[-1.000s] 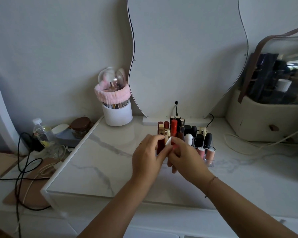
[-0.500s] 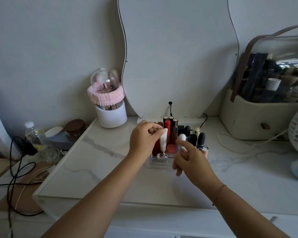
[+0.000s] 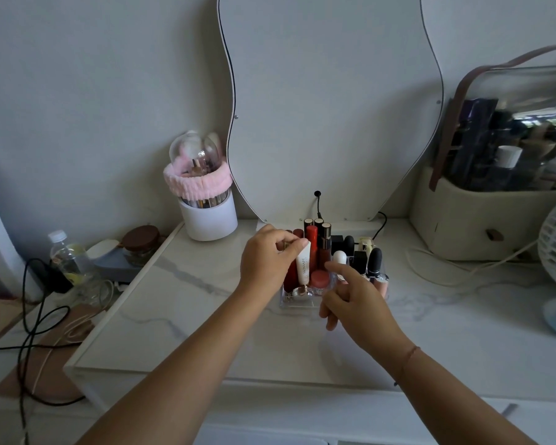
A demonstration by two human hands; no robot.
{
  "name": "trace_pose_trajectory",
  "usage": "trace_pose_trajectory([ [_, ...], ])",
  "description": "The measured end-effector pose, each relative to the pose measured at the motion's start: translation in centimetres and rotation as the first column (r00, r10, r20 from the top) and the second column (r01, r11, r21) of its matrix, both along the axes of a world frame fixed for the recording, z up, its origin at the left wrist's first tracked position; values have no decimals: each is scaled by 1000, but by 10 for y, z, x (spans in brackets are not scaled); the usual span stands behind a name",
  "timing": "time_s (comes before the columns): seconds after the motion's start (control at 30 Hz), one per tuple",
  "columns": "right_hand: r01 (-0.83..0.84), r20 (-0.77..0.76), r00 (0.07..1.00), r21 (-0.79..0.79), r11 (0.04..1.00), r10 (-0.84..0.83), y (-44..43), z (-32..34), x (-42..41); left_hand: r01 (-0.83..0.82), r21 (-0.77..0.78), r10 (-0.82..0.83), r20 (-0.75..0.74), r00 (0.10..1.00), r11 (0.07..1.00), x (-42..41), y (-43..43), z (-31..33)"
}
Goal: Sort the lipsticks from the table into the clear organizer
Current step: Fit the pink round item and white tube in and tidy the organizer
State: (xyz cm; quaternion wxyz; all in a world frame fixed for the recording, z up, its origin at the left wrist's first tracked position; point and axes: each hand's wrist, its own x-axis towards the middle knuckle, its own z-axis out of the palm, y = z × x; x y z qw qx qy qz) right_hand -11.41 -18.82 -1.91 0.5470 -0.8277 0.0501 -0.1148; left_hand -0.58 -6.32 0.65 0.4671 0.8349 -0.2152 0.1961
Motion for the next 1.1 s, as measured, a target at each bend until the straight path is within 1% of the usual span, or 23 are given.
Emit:
trace_pose_trajectory([
  [0.6,3,18,1000,-8,1000,-3,2,3,-2,21,-62,-21,-4,1000,998,-8,8,0],
  [0.67,19,69,997,-13,1000,-18,-1,7,-4,6,-106,-6,-1,1000,994,-8,13,-1],
  [0.77,112,231,966,35,993,-117,-15,16,-9,-24,-193,23,-9,1000,981,-10,24,-8],
  [0.83,209,326,918,87,974,-227,-29,19,-10,-36,-221,23,-63,998,975,-14,29,-18],
  [0.9,335,390,856,78,939,-338,-44,17,-8,-32,-209,-5,-171,985,977,-21,31,-33],
  [0.93,391,390,836,67,918,-385,-51,14,-6,-23,-185,-23,-238,971,982,-25,31,-41],
  [0.97,427,365,831,68,902,-421,-57,9,-5,-7,-157,-40,-300,953,988,-30,30,-48],
  [1.03,438,246,860,98,894,-448,-65,-5,-2,29,-100,-66,-394,917,995,-37,28,-61],
  [1.1,400,136,899,128,907,-416,-66,-20,-1,63,-59,-82,-410,908,996,-45,25,-65],
])
